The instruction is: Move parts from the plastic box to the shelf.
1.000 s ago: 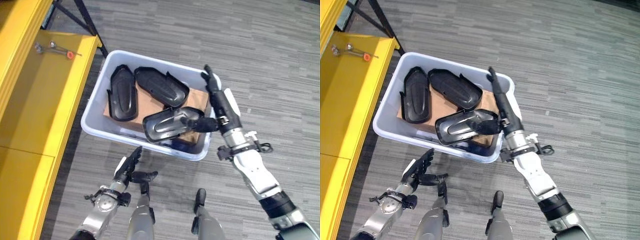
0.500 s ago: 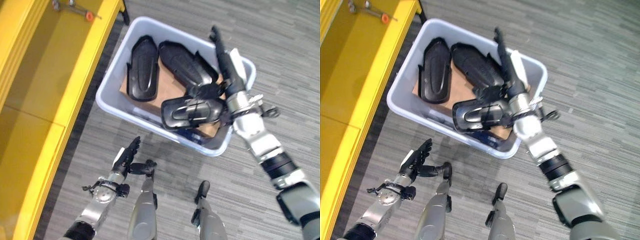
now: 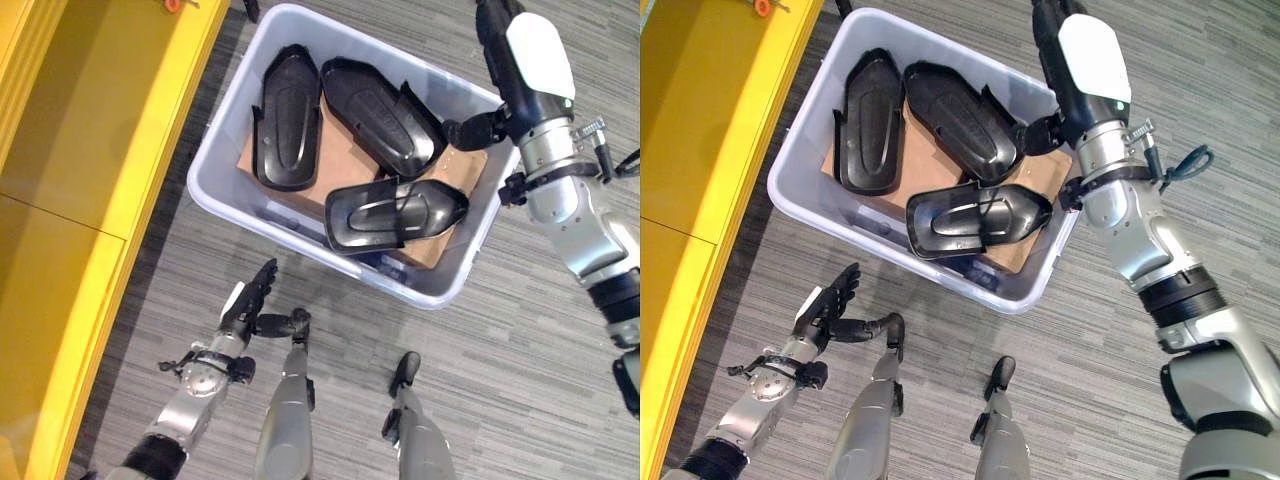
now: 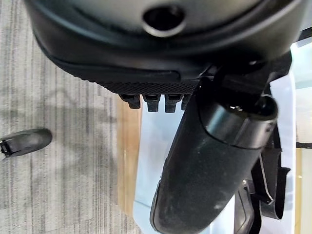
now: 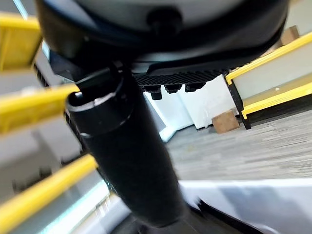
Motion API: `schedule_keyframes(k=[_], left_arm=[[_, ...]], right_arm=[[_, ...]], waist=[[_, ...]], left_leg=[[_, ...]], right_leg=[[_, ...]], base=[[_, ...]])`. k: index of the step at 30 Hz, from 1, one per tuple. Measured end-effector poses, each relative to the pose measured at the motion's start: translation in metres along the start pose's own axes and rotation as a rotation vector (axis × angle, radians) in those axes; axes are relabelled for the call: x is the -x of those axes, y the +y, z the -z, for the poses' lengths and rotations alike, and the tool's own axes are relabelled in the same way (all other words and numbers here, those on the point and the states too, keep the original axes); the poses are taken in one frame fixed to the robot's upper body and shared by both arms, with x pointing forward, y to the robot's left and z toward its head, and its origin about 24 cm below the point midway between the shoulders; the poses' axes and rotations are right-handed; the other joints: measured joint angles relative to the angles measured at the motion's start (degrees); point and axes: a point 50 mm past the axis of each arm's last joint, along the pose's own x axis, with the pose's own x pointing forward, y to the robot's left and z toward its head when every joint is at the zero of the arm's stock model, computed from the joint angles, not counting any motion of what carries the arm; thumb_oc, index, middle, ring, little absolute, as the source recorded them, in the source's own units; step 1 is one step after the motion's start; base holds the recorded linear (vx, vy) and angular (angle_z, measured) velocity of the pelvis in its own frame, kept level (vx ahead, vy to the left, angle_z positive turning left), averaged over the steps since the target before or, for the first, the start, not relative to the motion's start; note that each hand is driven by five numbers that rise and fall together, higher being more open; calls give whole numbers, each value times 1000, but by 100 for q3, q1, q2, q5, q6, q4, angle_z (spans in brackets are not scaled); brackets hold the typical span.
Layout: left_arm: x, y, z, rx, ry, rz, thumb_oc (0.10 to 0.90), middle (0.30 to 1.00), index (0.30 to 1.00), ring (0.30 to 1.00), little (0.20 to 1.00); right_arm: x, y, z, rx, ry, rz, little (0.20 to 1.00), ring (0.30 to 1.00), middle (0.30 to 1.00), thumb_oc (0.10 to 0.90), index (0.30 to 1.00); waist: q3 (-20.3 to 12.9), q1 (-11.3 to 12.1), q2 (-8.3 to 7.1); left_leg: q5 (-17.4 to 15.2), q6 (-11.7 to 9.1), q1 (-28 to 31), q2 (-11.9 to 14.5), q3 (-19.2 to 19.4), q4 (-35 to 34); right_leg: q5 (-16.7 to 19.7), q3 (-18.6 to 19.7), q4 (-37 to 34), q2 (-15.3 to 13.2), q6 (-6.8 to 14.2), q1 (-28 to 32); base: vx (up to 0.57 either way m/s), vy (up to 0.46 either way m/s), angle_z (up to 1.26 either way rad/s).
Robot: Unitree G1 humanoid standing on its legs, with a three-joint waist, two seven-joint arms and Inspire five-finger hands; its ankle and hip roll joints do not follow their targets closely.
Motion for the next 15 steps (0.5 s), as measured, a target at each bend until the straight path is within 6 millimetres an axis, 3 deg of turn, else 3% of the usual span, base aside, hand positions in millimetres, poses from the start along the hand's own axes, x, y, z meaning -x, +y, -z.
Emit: schedule_keyframes(k=[4, 7, 15], left_arm=[[2, 3, 2, 1, 6, -13, 900, 1000, 1000, 1000, 1000], [1, 6, 0, -1, 1, -24, 900, 1000, 1000, 1000, 1000], [0, 7, -2, -6, -11, -28, 900, 1000, 1000, 1000, 1000]], right_arm=[[3, 9, 14, 111, 31, -114, 1000, 1000, 1000, 900, 1000], [0, 12, 21, 290, 18, -214, 1000, 1000, 1000, 900, 1000], [-2, 24, 25, 542, -34, -374, 1000, 1000, 1000, 900, 1000]], waist=[[40, 9, -77], [43, 8, -81], [54, 21, -71]], left_leg=[[-1, 1, -50, -2, 9, 0], [1, 3, -146, -1, 24, 1], [2, 5, -323, -7, 21, 38]], right_leg=[[0, 4, 0, -7, 0, -60], [4, 19, 1, -10, -1, -167], [9, 19, 9, -44, 0, -333]], base=[[0, 0, 0], [0, 0, 0], [0, 0, 0]])
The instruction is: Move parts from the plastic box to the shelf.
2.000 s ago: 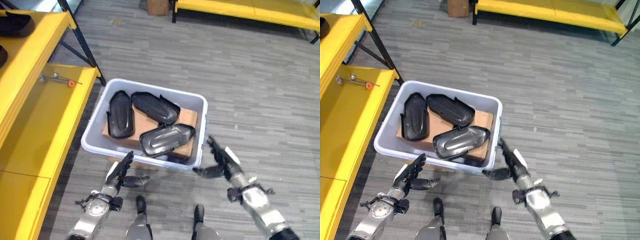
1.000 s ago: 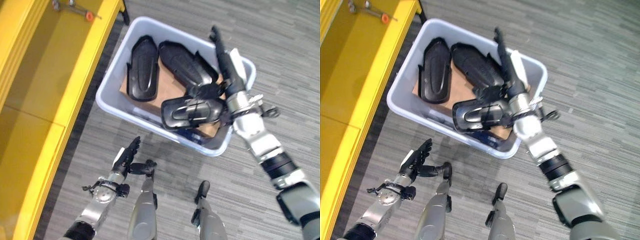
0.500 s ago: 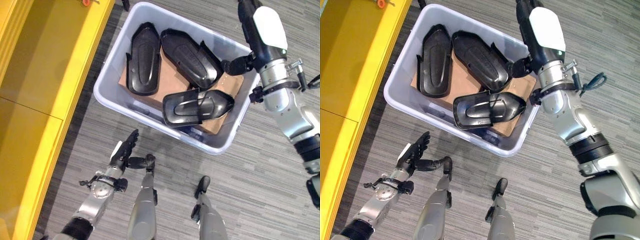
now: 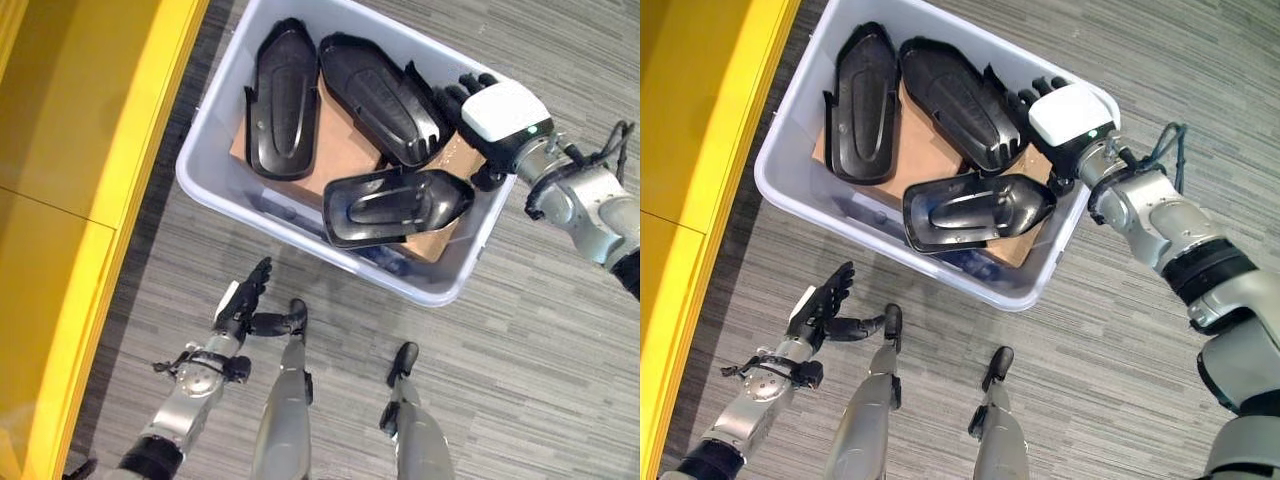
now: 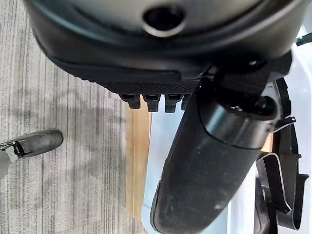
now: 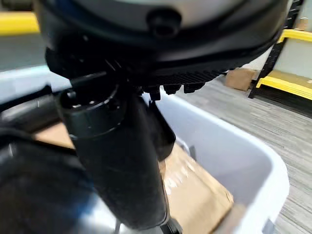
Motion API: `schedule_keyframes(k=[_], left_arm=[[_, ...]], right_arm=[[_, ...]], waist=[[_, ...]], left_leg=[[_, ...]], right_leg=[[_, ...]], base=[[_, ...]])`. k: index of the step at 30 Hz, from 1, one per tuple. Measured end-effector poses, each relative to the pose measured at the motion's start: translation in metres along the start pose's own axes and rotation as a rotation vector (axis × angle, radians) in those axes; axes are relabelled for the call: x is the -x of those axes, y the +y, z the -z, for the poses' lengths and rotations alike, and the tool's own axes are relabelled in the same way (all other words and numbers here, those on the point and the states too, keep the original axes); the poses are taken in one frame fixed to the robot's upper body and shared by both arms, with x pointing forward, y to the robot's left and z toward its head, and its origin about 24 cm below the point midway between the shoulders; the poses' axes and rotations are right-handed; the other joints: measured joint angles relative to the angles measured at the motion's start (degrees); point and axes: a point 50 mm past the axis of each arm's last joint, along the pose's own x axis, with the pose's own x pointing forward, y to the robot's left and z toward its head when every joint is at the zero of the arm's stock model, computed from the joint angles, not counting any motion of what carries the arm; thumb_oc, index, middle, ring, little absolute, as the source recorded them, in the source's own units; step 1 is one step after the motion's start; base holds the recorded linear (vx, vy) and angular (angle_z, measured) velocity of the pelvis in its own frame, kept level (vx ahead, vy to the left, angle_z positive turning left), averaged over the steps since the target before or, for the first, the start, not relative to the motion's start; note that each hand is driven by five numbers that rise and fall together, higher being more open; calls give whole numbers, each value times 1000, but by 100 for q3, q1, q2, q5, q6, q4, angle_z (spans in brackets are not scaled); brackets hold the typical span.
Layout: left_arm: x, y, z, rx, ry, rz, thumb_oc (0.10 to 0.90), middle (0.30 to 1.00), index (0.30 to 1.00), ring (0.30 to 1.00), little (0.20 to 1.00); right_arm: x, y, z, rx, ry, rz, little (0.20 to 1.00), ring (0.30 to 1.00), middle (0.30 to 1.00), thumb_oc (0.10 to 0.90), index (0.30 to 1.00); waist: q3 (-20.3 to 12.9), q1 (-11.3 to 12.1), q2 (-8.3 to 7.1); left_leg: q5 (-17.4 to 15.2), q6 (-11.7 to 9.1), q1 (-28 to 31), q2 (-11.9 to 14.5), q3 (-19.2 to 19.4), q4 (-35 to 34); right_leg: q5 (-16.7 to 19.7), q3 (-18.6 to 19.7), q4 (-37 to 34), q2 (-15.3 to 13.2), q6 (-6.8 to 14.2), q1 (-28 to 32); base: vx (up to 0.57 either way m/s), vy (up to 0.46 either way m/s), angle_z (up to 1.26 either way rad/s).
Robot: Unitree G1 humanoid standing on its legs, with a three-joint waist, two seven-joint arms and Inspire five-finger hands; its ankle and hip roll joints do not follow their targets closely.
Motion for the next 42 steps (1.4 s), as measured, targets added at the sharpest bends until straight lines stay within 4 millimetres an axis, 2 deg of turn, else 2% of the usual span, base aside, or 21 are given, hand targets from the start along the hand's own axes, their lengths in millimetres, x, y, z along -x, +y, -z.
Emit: schedule_keyframes(k=[4, 7, 11, 22, 34, 42], left_arm=[[-1, 2, -3, -2, -16, -10, 900, 1000, 1000, 1000, 1000], [-2, 6, -5, 1, -25, -26, 900, 1000, 1000, 1000, 1000], [-2, 10, -6, 1, -28, -56, 900, 1000, 1000, 1000, 1000], [-5, 11, -11, -34, -52, -73, 900, 1000, 1000, 1000, 1000], [-5, 12, -12, -32, -59, -100, 900, 1000, 1000, 1000, 1000], [-7, 14, -17, -28, -90, -123, 900, 1000, 1000, 1000, 1000]], right_arm=[[-9, -24, 8, 144, 8, 13, 1000, 1000, 1000, 900, 1000], [-10, -49, 21, 196, 47, 71, 1000, 1000, 1000, 900, 1000], [-7, -66, 31, 268, 75, 119, 1000, 1000, 1000, 900, 1000], [-4, -70, 39, 465, 84, 121, 1000, 1000, 1000, 900, 1000], [-4, -68, 41, 472, 91, 121, 1000, 1000, 1000, 900, 1000], [-9, -66, 39, 476, 99, 121, 1000, 1000, 1000, 900, 1000]], waist=[[213, 3, 150], [243, 30, 176], [248, 85, 184], [249, 147, 186], [252, 170, 191], [254, 296, 185]], left_leg=[[-2, 2, -218, 6, -16, 114], [-1, 4, -425, -1, -33, 182], [-1, 4, -519, -11, -33, 188], [-3, 6, -804, -18, -82, 329], [-6, 12, -1180, -62, -238, 503], [6, 30, -1527, -106, -342, 589]], right_leg=[[41, 8, 3, -6, -2, -180], [55, 4, -1, -15, 5, -345], [57, 2, 1, -28, 7, -432], [57, -16, 58, -44, 7, -661], [73, -155, 136, -74, 28, -882], [76, -205, 205, -107, 34, -1151]], base=[[6, -9, -1], [16, -21, 1], [0, 0, 0], [11, -5, 1], [30, -12, 5], [35, -14, 5]])
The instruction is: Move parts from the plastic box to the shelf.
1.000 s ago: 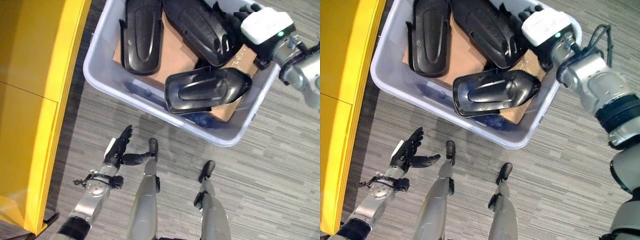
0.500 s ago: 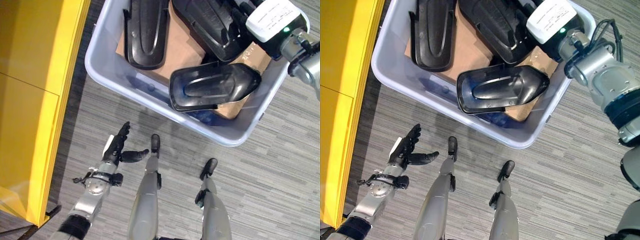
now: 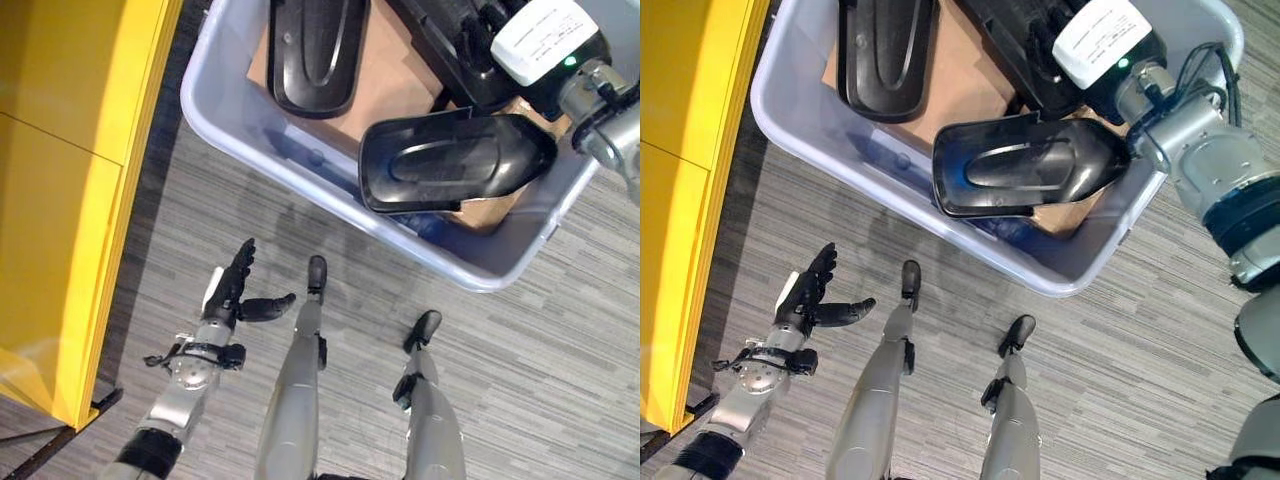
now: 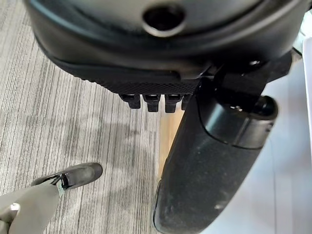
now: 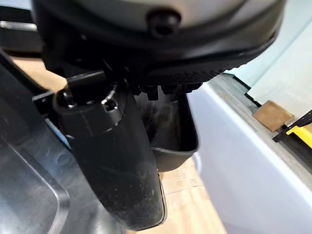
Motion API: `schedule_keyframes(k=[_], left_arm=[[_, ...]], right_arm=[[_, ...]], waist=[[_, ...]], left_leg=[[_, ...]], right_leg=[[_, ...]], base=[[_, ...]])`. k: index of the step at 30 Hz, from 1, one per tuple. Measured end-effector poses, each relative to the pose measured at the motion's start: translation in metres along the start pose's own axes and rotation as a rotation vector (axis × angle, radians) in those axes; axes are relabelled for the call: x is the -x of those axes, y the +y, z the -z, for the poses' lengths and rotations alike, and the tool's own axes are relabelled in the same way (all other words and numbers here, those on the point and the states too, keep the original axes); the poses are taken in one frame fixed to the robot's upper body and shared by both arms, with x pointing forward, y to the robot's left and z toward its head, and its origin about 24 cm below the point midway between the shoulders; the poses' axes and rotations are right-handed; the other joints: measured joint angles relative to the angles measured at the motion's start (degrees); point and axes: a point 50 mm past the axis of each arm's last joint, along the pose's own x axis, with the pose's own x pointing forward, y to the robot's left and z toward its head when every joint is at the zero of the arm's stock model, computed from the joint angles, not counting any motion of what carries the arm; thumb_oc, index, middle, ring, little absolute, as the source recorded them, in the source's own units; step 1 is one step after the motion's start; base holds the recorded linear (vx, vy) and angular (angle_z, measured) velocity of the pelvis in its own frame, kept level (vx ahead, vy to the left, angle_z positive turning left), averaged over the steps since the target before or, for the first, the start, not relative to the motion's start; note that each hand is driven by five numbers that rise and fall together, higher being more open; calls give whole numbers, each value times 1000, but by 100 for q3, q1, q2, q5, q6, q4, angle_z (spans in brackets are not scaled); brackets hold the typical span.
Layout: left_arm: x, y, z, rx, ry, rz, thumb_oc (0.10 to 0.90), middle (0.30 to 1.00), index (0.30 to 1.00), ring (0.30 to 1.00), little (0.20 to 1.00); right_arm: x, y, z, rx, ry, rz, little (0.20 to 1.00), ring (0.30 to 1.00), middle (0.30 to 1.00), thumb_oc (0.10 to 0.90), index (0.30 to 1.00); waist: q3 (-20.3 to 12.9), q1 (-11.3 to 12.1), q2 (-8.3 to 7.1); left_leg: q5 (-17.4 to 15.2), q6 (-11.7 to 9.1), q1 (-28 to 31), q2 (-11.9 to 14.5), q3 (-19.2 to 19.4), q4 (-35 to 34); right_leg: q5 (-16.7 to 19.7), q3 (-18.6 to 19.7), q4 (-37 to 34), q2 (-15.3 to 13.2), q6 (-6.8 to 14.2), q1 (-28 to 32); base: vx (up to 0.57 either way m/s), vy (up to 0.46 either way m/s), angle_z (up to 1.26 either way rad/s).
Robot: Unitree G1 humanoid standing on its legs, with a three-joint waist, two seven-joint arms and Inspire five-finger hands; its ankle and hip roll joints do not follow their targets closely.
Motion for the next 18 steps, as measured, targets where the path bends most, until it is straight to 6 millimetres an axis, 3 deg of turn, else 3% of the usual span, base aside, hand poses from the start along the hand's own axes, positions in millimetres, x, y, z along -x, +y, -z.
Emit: schedule_keyframes(k=[7, 13, 14, 15, 18], left_arm=[[0, 0, 0, 9, -2, -21, 900, 1000, 1000, 1000, 1000], [-1, 1, -2, 12, -16, -24, 900, 1000, 1000, 1000, 1000], [0, 1, -2, 12, -16, -27, 900, 1000, 1000, 1000, 1000], [-1, 1, -2, 12, -16, -37, 900, 1000, 1000, 1000, 1000], [0, 3, -2, 13, -18, -54, 900, 1000, 1000, 1000, 1000]], right_arm=[[-7, -8, -3, -8, 20, 38, 1000, 1000, 1000, 900, 1000], [-7, -9, 9, -13, 80, 71, 1000, 1000, 1000, 900, 1000], [-7, -8, 11, -16, 94, 73, 956, 956, 956, 869, 956], [-8, -7, 13, -20, 110, 79, 303, 303, 303, 402, 303], [-8, -11, 20, -35, 148, 110, 300, 300, 300, 400, 300]], waist=[[4, -8, -8], [3, -41, -9], [3, -41, -9], [3, -42, -9], [2, -50, -11]], left_leg=[[3, 11, -215, -2, -38, 42], [13, 37, -579, 3, -150, 166], [13, 37, -651, 5, -163, 207], [13, 37, -692, 5, -171, 216], [28, 54, -867, 0, -170, 269]], right_leg=[[2, -52, 26, 7, 4, -162], [14, -122, 119, 25, 8, -455], [14, -124, 142, 23, 8, -512], [14, -129, 163, 21, 8, -557], [15, -141, 261, -6, 8, -748]], base=[[19, -7, 2], [3, -3, 1], [0, 0, 0], [0, 0, 0], [0, 0, 0]])
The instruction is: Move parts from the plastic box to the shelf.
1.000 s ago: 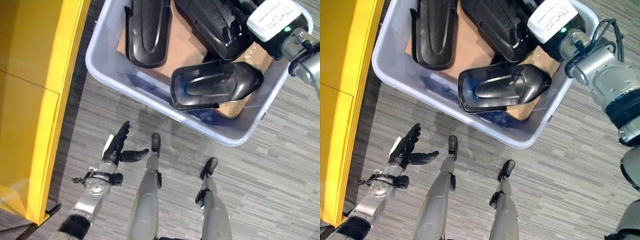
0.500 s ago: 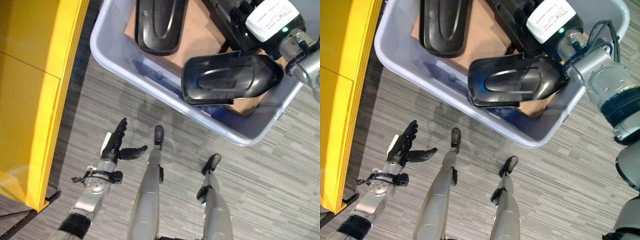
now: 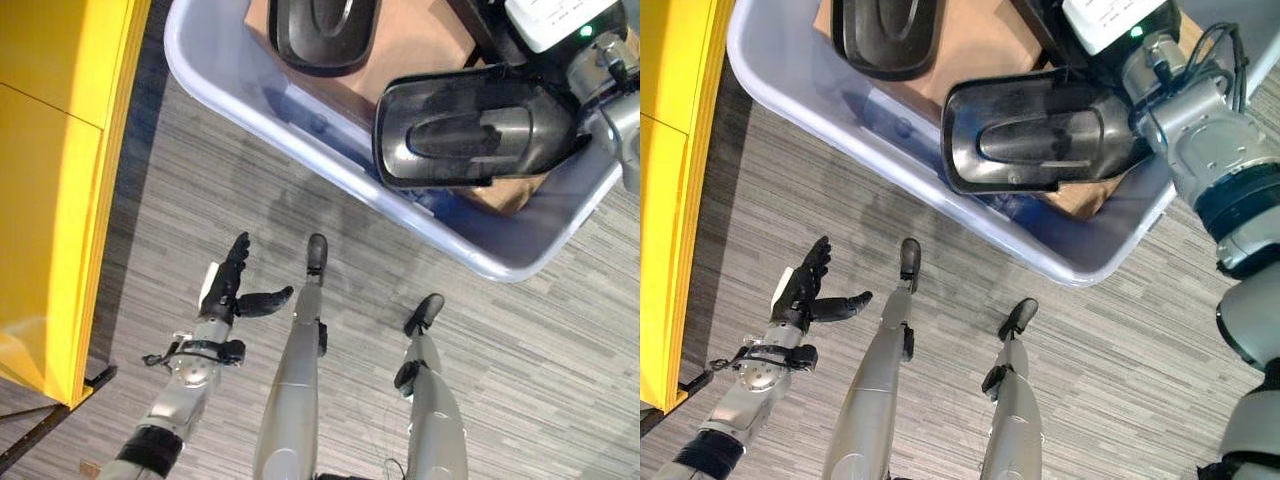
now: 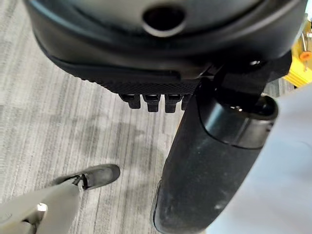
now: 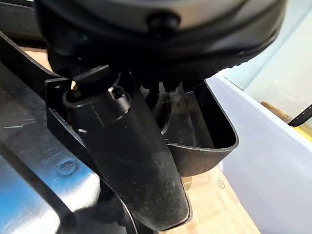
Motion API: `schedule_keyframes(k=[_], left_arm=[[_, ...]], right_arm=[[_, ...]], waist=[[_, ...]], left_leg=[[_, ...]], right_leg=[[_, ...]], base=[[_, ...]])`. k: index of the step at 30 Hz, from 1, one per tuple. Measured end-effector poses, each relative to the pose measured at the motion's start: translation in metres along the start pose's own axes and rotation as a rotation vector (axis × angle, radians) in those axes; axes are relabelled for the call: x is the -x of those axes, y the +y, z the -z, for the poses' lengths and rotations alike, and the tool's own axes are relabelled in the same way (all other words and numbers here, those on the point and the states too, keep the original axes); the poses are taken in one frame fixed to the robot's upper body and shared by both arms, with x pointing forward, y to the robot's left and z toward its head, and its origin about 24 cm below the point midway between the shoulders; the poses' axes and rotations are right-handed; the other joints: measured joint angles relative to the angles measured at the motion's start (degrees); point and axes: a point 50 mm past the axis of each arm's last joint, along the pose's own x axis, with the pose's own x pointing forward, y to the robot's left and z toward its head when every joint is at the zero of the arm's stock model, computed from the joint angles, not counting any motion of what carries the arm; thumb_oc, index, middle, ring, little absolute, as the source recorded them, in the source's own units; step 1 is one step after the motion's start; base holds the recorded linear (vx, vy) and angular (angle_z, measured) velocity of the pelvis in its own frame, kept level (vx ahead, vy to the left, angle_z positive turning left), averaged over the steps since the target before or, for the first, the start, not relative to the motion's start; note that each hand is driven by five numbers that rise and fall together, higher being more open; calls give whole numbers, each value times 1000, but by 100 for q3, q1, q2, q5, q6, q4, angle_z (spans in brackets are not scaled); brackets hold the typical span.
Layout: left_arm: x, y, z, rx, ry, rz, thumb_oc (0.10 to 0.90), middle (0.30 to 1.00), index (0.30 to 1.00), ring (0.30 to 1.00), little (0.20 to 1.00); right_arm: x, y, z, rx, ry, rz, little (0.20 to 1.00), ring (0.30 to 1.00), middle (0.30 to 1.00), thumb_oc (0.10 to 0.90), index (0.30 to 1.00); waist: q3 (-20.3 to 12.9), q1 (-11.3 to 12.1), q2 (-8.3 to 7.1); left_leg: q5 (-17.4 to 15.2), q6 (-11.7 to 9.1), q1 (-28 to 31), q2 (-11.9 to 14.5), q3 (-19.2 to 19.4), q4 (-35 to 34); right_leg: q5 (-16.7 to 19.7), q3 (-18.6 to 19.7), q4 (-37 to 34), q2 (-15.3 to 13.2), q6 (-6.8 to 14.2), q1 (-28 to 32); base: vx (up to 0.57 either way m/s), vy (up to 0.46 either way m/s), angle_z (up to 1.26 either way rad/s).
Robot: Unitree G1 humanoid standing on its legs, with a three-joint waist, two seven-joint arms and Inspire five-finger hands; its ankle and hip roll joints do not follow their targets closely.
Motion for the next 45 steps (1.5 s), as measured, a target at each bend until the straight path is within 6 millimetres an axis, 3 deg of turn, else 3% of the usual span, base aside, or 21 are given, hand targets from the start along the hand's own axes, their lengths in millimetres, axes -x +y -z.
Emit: schedule_keyframes(k=[6, 7, 8, 9, 10, 11, 12, 14, 15, 17, 19, 23, 27, 33, 37, 45], left_arm=[[0, 2, -1, 4, -6, -15, 900, 1000, 1000, 1000, 1000], [0, 0, 3, 18, 8, -25, 900, 1000, 1000, 1000, 1000], [-5, -1, 18, 95, 42, -105, 900, 1000, 1000, 1000, 1000], [1, -11, 33, 60, 129, -73, 900, 1000, 1000, 1000, 1000], [26, 17, 42, -64, 166, -43, 900, 1000, 1000, 1000, 1000], [31, 44, 35, -153, 157, -48, 900, 1000, 1000, 1000, 1000], [23, 51, 27, -158, 132, -74, 900, 1000, 1000, 1000, 1000], [13, 56, 14, -141, 82, -118, 900, 1000, 1000, 1000, 1000], [4, 54, 6, -117, 47, -133, 900, 1000, 1000, 1000, 1000], [2, 36, 10, -79, 53, -92, 900, 1000, 1000, 1000, 1000], [-4, 16, 7, -29, 36, -55, 900, 1000, 1000, 1000, 1000], [-14, 3, -11, -7, -39, -3, 900, 1000, 1000, 1000, 1000], [-17, 6, -15, -15, -47, -10, 900, 1000, 1000, 1000, 1000], [-10, 13, -1, -35, 27, -8, 900, 1000, 1000, 1000, 1000], [-4, 17, 6, -55, 67, 2, 900, 1000, 1000, 1000, 1000], [-1, 30, 8, -105, 94, 13, 900, 1000, 1000, 1000, 1000]], right_arm=[[-5, -11, 21, -23, 104, 66, 300, 300, 300, 400, 300], [-4, -7, 16, -38, 97, 56, 300, 300, 300, 400, 300], [4, 15, 10, -88, 144, 12, 300, 300, 300, 400, 300], [49, 56, -2, -186, 77, -110, 300, 300, 300, 400, 300], [60, 79, -24, -224, 42, -189, 300, 300, 300, 400, 300], [56, 79, -26, -236, 53, -194, 300, 300, 300, 400, 300], [51, 74, -18, -235, 92, -179, 300, 300, 300, 400, 300], [44, 65, -8, -245, 134, -154, 300, 300, 300, 400, 300], [36, 53, 1, -244, 153, -120, 300, 300, 300, 400, 300], [30, 39, 3, -249, 138, -75, 300, 300, 300, 400, 300], [35, 38, -5, -264, 86, -65, 300, 300, 300, 400, 300], [49, 48, -29, -364, 15, -97, 300, 300, 300, 400, 300], [60, 54, -38, -443, 8, -104, 300, 300, 300, 400, 300], [85, 70, -52, -526, -16, -164, 300, 300, 300, 400, 300], [101, 72, -56, -592, -21, -170, 300, 300, 300, 400, 300], [124, 67, -65, -697, -31, -152, 300, 300, 300, 400, 300]], waist=[[-5, -61, -3], [6, -59, -13], [227, -339, 291], [-268, -705, 258], [-635, -702, -463], [-774, -693, -661], [-776, -636, -516], [-758, -550, -457], [-748, -344, -441], [-608, -342, -237], [-432, -432, -52], [-423, -426, -44], [-399, -411, -59], [-371, -418, -165], [-384, -423, -300], [-403, -418, -426]], left_leg=[[5, -51, -329, -26, -20, 32], [103, -91, -307, -158, -185, 27], [224, -499, 218, -429, -1441, -183], [-250, -867, -215, -585, -704, 372], [-910, 6, -420, -889, -574, 1279], [-1056, -9, -764, -752, -578, 1663], [-921, -139, -861, -607, -818, 1498], [-650, -271, -864, -437, -820, 1157], [-585, -366, -850, -295, -819, 921], [-414, -381, -652, -247, -825, 796], [-328, -351, -319, -240, -861, 680], [-311, -380, 225, -118, -947, 500], [-313, -383, 571, -121, -966, 432], [-366, -378, 1076, -102, -1047, 456], [-365, -379, 1289, -93, -1051, 454], [-444, -389, 1858, -10, -1064, 445]], right_leg=[[-7, 9, 168, -58, -31, -376], [-25, 114, 380, -1, 57, -331], [-757, 707, 1662, -104, 186, -277], [-689, 1140, 1576, -674, -33, -249], [-676, 1660, 1028, -1233, -187, -463], [-752, 2030, 647, -1023, 15, -528], [-689, 2037, 711, -658, 37, -662], [-721, 2029, 929, -489, 36, -889], [-531, 2065, 514, -356, 410, -895], [-131, 2033, -14, -314, 424, -505], [-23, 1900, -192, -307, 461, -108], [-21, 1700, -311, -169, 452, 470], [-26, 1495, -314, -170, 438, 833], [-97, 1430, -235, -120, 303, 1349], [-105, 1431, -187, -107, 286, 1547], [-152, 1418, -143, -33, 232, 2081]], base=[[6, -74, 1], [-15, -329, 56], [-34, -313, 196], [-62, 132, 197], [-24, -45, 148], [-6, -83, 17], [-21, -94, 20], [-5, -49, 5], [-12, -60, -28], [-18, -63, -22], [-12, -48, 5], [-32, -39, 6], [-25, -30, 8], [-6, -15, 3], [-3, -9, 0], [14, -17, -1]])
